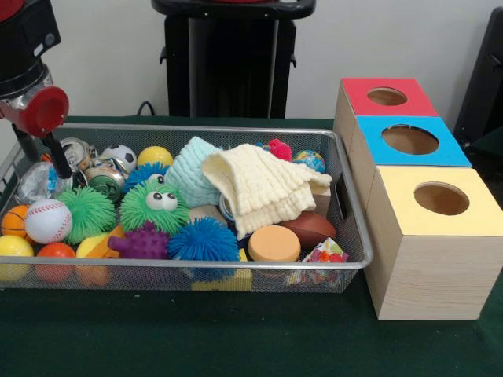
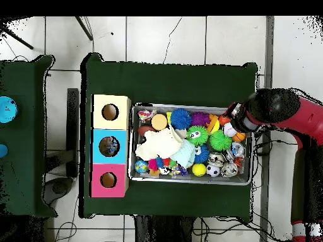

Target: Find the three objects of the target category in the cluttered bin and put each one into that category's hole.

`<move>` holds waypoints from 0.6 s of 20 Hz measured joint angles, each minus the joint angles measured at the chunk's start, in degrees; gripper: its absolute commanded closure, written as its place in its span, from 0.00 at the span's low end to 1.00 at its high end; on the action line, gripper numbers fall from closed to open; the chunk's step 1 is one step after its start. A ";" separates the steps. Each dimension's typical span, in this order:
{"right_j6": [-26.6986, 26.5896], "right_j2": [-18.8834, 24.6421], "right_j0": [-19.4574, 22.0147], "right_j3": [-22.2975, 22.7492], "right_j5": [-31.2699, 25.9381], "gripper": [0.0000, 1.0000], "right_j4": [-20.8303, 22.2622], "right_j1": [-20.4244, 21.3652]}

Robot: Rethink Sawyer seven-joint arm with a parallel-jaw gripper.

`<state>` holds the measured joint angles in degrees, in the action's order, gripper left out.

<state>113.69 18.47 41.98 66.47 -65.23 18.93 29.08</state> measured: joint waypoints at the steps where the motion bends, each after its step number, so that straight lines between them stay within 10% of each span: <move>1: 0.00 0.00 -0.19 -0.04 0.00 0.00 0.03 -0.01; 12: 0.00 0.00 -1.49 -2.12 -0.01 0.00 0.35 -0.81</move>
<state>113.69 18.47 40.49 64.35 -65.24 19.28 28.27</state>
